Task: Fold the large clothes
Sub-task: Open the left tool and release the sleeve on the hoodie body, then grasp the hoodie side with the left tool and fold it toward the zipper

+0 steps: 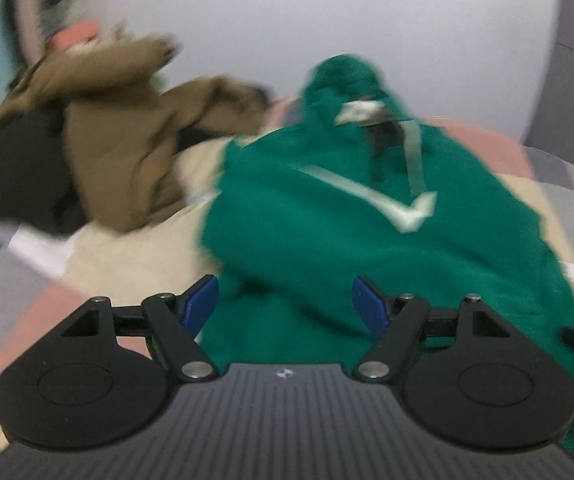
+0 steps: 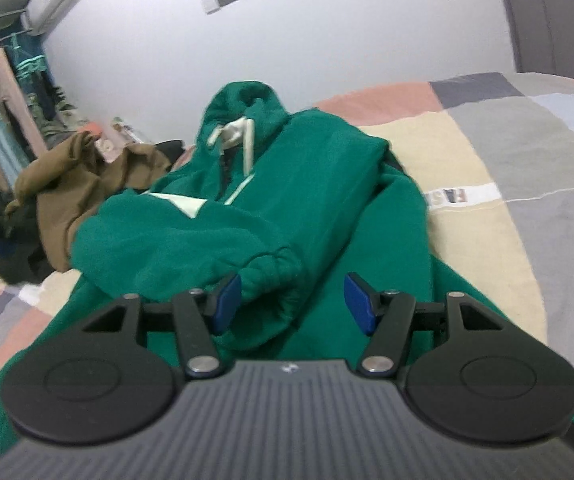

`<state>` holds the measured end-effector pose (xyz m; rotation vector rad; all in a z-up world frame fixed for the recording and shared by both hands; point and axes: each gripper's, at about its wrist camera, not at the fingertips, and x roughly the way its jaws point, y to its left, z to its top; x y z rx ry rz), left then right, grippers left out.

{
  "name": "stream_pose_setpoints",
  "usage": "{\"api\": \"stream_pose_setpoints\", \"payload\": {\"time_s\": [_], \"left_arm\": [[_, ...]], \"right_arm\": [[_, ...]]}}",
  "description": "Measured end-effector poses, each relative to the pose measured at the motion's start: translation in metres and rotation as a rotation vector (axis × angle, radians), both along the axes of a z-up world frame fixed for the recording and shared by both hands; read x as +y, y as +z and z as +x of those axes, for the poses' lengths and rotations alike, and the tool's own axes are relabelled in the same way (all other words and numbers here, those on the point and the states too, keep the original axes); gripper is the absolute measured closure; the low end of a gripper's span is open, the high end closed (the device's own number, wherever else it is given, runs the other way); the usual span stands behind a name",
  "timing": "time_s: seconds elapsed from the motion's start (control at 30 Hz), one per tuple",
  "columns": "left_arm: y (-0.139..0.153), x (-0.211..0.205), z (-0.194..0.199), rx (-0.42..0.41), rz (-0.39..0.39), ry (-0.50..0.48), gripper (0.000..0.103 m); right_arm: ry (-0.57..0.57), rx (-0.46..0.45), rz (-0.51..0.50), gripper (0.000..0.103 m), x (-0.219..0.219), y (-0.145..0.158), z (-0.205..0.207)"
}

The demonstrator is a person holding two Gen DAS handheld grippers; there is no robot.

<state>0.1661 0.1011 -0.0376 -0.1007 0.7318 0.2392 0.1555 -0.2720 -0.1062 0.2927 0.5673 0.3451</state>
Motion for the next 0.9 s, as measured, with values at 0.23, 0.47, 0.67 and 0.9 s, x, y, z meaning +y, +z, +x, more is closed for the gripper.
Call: {"api": "stream_pose_setpoints", "payload": {"time_s": [0.23, 0.47, 0.67, 0.9], "left_arm": [[-0.066, 0.116, 0.010, 0.057, -0.247, 0.149, 0.026], [-0.102, 0.146, 0.048, 0.027, -0.412, 0.034, 0.033], [-0.127, 0.134, 0.085, 0.043, -0.427, -0.002, 0.068], [-0.121, 0.155, 0.084, -0.041, -0.525, 0.104, 0.096]], "right_arm": [[-0.091, 0.048, -0.025, 0.042, -0.002, 0.005, 0.012], [-0.118, 0.045, -0.087, 0.042, 0.010, 0.003, 0.028], [-0.106, 0.044, -0.138, 0.043, 0.024, -0.004, 0.042], [-0.075, 0.003, -0.174, 0.043, 0.033, -0.007, 0.048]]}}
